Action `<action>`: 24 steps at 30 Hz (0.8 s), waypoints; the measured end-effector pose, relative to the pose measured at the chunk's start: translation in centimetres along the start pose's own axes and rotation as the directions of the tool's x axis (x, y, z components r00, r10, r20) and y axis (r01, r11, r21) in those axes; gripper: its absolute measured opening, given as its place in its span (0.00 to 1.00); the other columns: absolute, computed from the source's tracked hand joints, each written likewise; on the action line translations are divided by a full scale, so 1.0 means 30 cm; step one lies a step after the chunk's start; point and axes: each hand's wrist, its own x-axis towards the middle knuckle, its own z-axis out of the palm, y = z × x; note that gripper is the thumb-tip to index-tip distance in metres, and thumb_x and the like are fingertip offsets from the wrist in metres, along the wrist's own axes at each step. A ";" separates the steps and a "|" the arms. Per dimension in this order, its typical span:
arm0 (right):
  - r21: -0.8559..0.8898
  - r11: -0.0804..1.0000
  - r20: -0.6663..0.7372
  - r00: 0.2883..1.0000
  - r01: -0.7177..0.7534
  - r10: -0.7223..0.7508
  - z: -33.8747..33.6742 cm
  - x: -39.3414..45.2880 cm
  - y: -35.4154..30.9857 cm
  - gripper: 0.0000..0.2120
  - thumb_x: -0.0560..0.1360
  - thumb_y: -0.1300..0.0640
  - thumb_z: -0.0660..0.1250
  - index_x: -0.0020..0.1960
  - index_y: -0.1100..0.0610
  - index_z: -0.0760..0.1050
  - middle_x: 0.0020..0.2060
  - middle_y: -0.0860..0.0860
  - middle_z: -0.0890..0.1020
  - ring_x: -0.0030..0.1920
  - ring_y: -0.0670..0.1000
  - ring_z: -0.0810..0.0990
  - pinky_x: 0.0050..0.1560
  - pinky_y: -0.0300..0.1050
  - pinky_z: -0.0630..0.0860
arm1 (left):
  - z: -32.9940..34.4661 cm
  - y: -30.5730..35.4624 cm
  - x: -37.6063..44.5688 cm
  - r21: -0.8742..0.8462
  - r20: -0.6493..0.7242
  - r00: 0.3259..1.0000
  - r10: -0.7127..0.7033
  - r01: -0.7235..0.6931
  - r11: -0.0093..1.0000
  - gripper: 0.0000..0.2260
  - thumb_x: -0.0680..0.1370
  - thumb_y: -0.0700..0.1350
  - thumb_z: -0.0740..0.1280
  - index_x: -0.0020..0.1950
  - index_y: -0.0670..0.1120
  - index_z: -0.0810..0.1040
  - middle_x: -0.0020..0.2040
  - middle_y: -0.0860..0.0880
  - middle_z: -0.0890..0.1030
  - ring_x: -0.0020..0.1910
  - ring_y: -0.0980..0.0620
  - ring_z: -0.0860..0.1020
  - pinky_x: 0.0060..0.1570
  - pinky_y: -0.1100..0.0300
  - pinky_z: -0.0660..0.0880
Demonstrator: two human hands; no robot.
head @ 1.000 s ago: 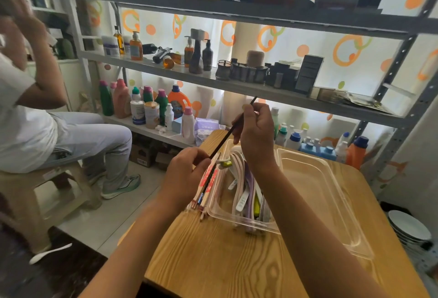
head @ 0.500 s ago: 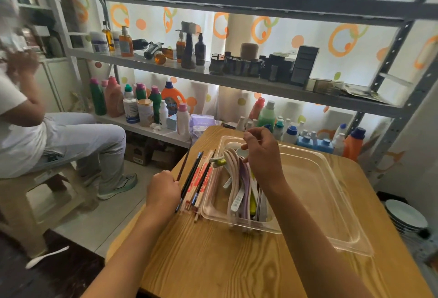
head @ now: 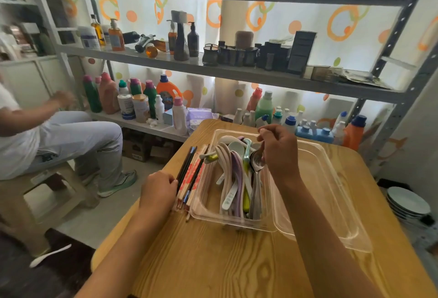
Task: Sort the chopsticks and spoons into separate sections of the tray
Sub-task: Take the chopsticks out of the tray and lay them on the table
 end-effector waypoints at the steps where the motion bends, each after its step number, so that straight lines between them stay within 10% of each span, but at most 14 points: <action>1: -0.041 0.999 0.022 0.999 -0.026 0.027 -0.010 0.008 0.001 0.07 0.81 0.58 0.62 0.46 0.54 0.77 0.38 0.49 0.80 0.40 0.49 0.80 0.41 0.41 0.80 | 0.002 0.000 0.003 0.005 0.005 1.000 0.000 0.000 1.000 0.10 0.79 0.45 0.66 0.44 0.44 0.85 0.37 0.48 0.82 0.36 0.52 0.78 0.36 0.58 0.71; 24: -0.593 0.789 0.253 0.892 -0.164 0.375 -0.112 0.030 0.029 0.08 0.74 0.57 0.70 0.43 0.62 0.83 0.38 0.61 0.80 0.33 0.51 0.74 0.36 0.46 0.74 | -0.035 0.085 -0.056 -0.280 -0.097 0.981 0.170 -0.190 0.941 0.08 0.79 0.47 0.66 0.50 0.47 0.83 0.41 0.50 0.81 0.41 0.54 0.79 0.43 0.53 0.78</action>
